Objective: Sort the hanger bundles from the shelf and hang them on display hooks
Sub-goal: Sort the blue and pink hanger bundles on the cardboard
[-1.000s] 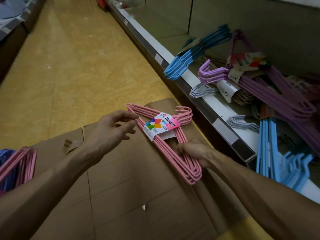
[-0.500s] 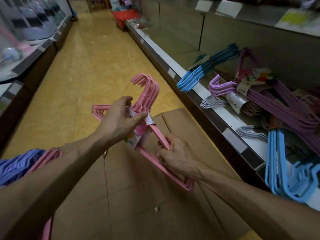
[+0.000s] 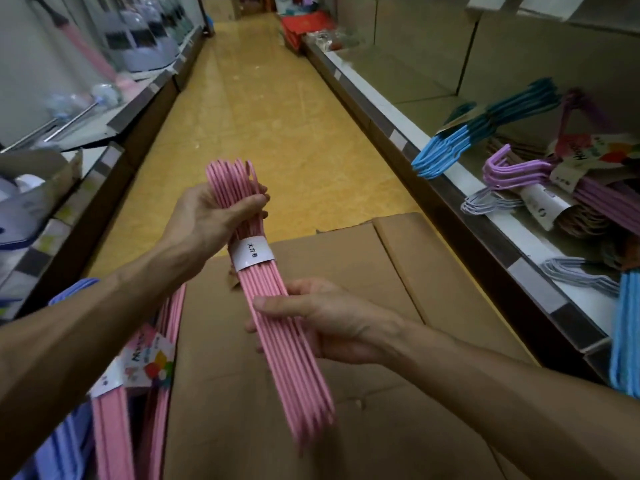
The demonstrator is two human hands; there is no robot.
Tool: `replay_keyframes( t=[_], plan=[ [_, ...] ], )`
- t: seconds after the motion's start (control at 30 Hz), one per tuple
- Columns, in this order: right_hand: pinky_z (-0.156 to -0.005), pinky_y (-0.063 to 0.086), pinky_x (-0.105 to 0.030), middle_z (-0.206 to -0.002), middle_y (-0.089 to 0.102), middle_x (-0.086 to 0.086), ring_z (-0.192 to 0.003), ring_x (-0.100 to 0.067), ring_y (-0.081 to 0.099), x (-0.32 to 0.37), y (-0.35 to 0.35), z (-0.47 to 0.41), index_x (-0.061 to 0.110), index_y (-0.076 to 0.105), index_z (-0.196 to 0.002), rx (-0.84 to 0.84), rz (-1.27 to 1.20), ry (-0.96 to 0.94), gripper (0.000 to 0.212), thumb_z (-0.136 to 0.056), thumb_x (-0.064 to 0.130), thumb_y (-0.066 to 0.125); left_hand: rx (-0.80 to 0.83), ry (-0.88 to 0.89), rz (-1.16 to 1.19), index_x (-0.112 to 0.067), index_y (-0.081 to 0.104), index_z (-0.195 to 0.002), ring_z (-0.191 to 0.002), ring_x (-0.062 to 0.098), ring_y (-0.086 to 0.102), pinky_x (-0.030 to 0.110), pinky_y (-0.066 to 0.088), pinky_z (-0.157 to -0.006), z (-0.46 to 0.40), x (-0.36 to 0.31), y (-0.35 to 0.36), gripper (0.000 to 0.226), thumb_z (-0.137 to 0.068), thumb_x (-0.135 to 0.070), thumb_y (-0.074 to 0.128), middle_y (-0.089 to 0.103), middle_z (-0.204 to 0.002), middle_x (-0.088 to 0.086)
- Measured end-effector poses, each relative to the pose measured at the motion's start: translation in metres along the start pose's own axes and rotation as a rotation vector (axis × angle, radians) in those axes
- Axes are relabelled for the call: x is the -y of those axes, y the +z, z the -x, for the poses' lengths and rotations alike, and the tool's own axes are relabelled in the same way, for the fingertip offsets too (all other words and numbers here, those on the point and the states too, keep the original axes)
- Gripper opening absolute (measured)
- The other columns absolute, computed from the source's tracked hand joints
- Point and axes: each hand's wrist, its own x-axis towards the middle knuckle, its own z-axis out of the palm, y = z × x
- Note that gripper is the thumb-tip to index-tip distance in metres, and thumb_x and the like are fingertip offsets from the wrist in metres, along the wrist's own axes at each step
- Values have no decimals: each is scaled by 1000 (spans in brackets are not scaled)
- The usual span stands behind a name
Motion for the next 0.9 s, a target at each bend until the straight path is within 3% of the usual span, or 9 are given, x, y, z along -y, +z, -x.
replay_keyframes(
  t=[0.07,0.17,0.3,0.43,0.53,0.63,0.73,0.9],
  plan=[
    [-90,57,-39,-96,73,-12,-86,-22,71,-1,11,-10,2,52,-129,115,-39,69,35,-95,4,59,34,3,56,-11,70,-108,-89,17,74,24,60,-74,7,3,-13,21,-87,-13,67,75,-104,5],
    [-95,53,-41,-101,72,-11,-93,-21,69,-10,27,-25,8,56,-119,237,-15,103,24,-97,-1,53,89,-22,73,-14,71,-104,-94,16,74,21,58,-72,18,6,-32,25,-80,-19,69,76,-105,3],
    [-86,56,-39,-103,70,-11,-90,-19,69,-29,46,-48,10,55,-117,211,5,99,26,-95,-4,55,117,-86,-59,-18,72,-106,-96,8,72,18,57,-77,27,10,-62,21,-87,-23,68,77,-103,-5],
    [-79,59,-36,-95,71,-6,-84,-15,71,-50,59,-72,11,58,-108,119,80,95,22,-93,-5,58,70,-210,-174,-16,78,-94,-97,8,70,34,45,-103,30,14,-93,37,-84,-50,65,78,-92,-4],
    [-87,56,-47,-99,69,-7,-93,-24,68,-65,67,-92,10,59,-111,12,239,87,24,-91,-1,64,-42,-243,-342,-16,73,-111,-102,14,67,40,48,-101,36,27,-122,53,-82,-59,64,74,-105,-1],
    [-93,52,-53,-103,69,-9,-98,-29,68,-80,73,-108,9,60,-115,-65,449,89,28,-89,4,69,-12,-147,-606,-24,47,-141,-118,19,58,42,49,-99,47,43,-149,65,-86,-56,63,60,-131,0],
    [-92,56,-42,-105,68,-6,-104,-26,66,-94,81,-122,16,63,-105,-59,555,109,20,-89,6,68,109,7,-838,-31,42,-146,-132,18,47,32,39,-101,58,58,-169,57,-94,-52,53,48,-149,-2],
    [-100,52,-45,-121,68,-13,-113,-28,64,-118,100,-148,10,64,-117,-59,627,124,27,-90,6,68,137,-64,-924,-27,48,-143,-121,18,55,27,41,-92,64,76,-192,54,-95,-51,51,57,-141,2]
  ],
)
